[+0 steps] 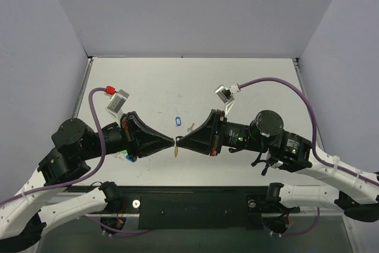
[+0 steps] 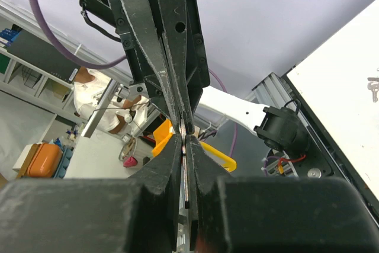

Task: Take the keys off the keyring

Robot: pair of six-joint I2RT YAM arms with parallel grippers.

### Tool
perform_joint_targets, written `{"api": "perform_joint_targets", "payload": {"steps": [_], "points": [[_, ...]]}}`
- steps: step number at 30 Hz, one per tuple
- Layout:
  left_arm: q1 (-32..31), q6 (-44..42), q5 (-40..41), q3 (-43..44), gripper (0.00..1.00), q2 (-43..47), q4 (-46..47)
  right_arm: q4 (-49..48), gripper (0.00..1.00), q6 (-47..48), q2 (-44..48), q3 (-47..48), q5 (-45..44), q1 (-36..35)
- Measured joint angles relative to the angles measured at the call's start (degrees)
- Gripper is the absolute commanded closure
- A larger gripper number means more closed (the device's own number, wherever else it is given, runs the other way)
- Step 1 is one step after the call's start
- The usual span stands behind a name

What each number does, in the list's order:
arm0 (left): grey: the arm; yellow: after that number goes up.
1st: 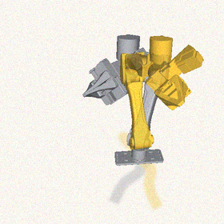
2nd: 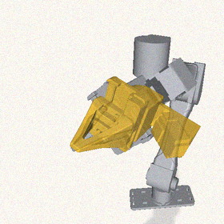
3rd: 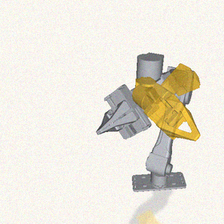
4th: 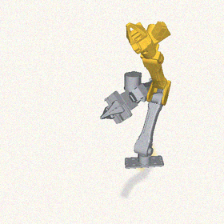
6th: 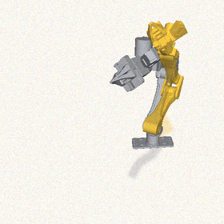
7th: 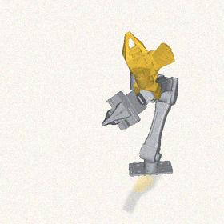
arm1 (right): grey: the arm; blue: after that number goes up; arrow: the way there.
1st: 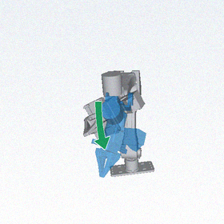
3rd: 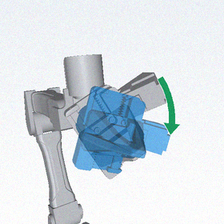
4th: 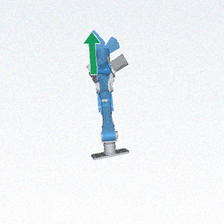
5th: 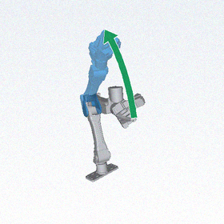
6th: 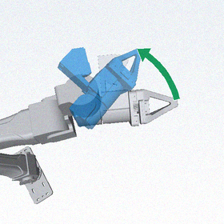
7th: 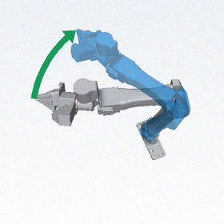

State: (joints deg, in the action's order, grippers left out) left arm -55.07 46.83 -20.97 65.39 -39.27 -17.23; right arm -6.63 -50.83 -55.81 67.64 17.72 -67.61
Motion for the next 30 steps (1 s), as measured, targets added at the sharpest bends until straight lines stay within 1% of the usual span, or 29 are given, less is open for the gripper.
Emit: {"api": "perform_joint_targets", "payload": {"steps": [14, 30], "points": [[0.04, -5.38, -5.53, 5.18, 1.00, -3.41, -8.15, 2.93, 1.00, 0.72, 0.31, 0.04, 1.86, -0.72], [0.04, -11.67, -9.11, 10.99, 1.00, -6.71, -19.54, 11.45, 1.00, 4.46, -2.67, 4.85, 3.13, -2.95]]}}
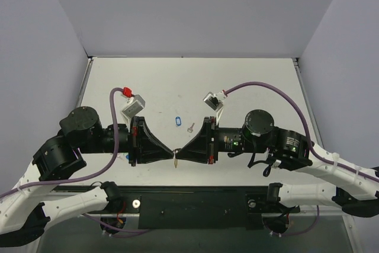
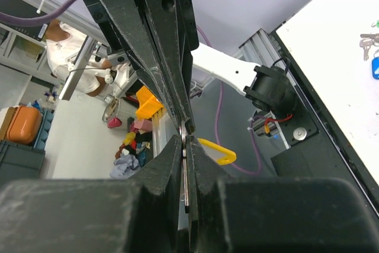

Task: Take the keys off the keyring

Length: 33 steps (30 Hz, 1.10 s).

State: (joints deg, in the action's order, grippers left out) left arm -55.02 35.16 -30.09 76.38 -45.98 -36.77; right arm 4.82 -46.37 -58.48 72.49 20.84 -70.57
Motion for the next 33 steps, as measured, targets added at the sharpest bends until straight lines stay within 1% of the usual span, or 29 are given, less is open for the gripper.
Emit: {"api": "perform_joint_targets", "payload": {"steps": [8, 16, 23, 29, 33], "points": [[0.00, -3.23, -1.44, 2.51, 1.00, -2.12, -6.67, 4.24, 1.00, 1.66, -1.77, 1.62, 0.04, -1.22], [-0.02, -4.61, -2.58, 2.67, 1.00, -2.84, -9.94, 7.54, 1.00, 3.13, -3.19, 2.80, -0.15, -2.36], [-0.07, -6.05, -2.71, 4.15, 1.00, -3.74, -12.68, 8.26, 1.00, 3.78, -3.61, 2.97, -0.76, -3.04], [-0.07, -5.53, -0.94, 3.61, 1.00, -2.89, -12.09, 8.04, 1.00, 4.22, -3.65, 2.97, -2.03, -3.08], [-0.07, -3.65, 0.20, 0.63, 1.00, -0.46, -8.37, 7.45, 1.00, 4.31, -3.65, 2.97, -2.60, -3.10]]}}
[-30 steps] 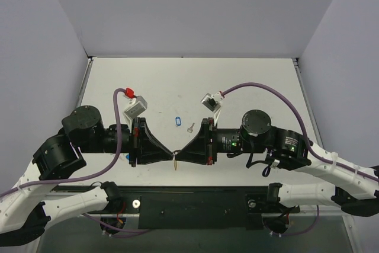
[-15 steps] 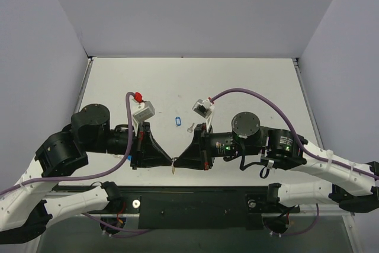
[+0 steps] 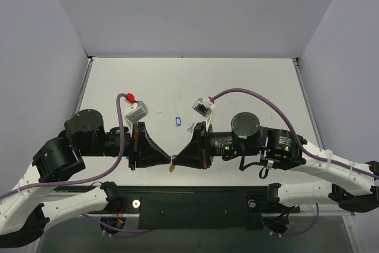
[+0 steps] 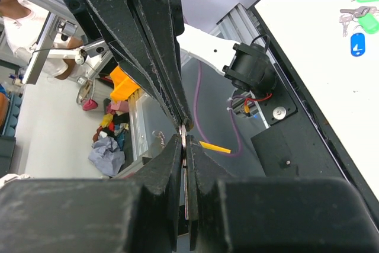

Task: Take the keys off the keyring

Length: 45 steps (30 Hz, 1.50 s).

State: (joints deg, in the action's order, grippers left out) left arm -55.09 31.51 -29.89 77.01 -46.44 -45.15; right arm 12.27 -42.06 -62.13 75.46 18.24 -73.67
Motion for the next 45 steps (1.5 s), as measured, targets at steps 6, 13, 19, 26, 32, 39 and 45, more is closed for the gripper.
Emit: {"api": "perform_joint_targets", "payload": {"steps": [6, 13, 19, 26, 32, 39, 45], "points": [[0.00, 4.00, 1.84, -3.39, 0.65, 3.19, 5.29, -1.62, 1.00, 0.00, 0.22, 0.00, -0.90, -0.26], [0.00, 8.22, 6.19, -6.12, 0.49, 6.56, 13.46, -3.72, 1.00, 0.00, 0.44, 0.00, -2.29, -0.26], [0.00, 11.34, 10.01, -9.05, 0.49, 10.58, 20.31, -5.31, 1.00, -0.02, 1.51, 0.00, -3.48, -0.28], [0.00, 16.09, 13.05, -16.59, 0.50, 15.54, 30.40, -9.60, 1.00, -0.33, 3.34, -0.02, -4.79, -0.31], [0.00, 19.02, 13.20, -19.28, 0.53, 15.41, 35.78, -11.65, 1.00, -0.72, 3.37, -0.02, -4.79, -0.31], [0.00, 20.33, 13.07, -19.28, 0.55, 14.49, 39.28, -12.11, 1.00, -1.22, 3.37, -0.02, -4.79, -0.31], [0.00, 20.81, 12.09, -19.28, 0.58, 13.14, 40.61, -12.11, 1.00, -1.33, 3.37, -0.02, -4.85, -0.31]]}}
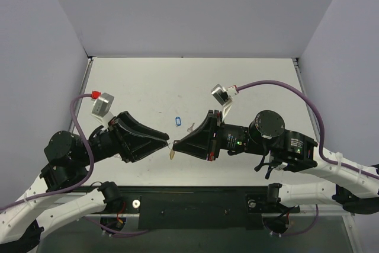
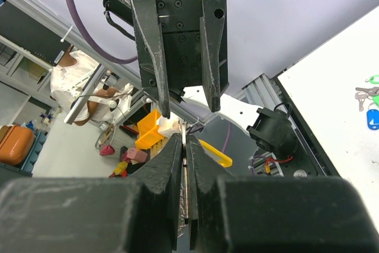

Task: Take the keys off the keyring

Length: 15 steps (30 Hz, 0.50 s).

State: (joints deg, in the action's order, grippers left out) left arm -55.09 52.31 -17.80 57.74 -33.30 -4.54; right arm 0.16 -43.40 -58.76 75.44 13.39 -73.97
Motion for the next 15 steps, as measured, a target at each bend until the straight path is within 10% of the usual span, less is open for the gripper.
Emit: {"api": "perform_joint_targets", "payload": {"steps": [15], "points": [[0.00, 0.33, -2.14, -0.02, 0.69, -1.27, 2.40, 0.02, 1.00, 0.02, 0.00, 0.00, -1.14, 0.00]]}}
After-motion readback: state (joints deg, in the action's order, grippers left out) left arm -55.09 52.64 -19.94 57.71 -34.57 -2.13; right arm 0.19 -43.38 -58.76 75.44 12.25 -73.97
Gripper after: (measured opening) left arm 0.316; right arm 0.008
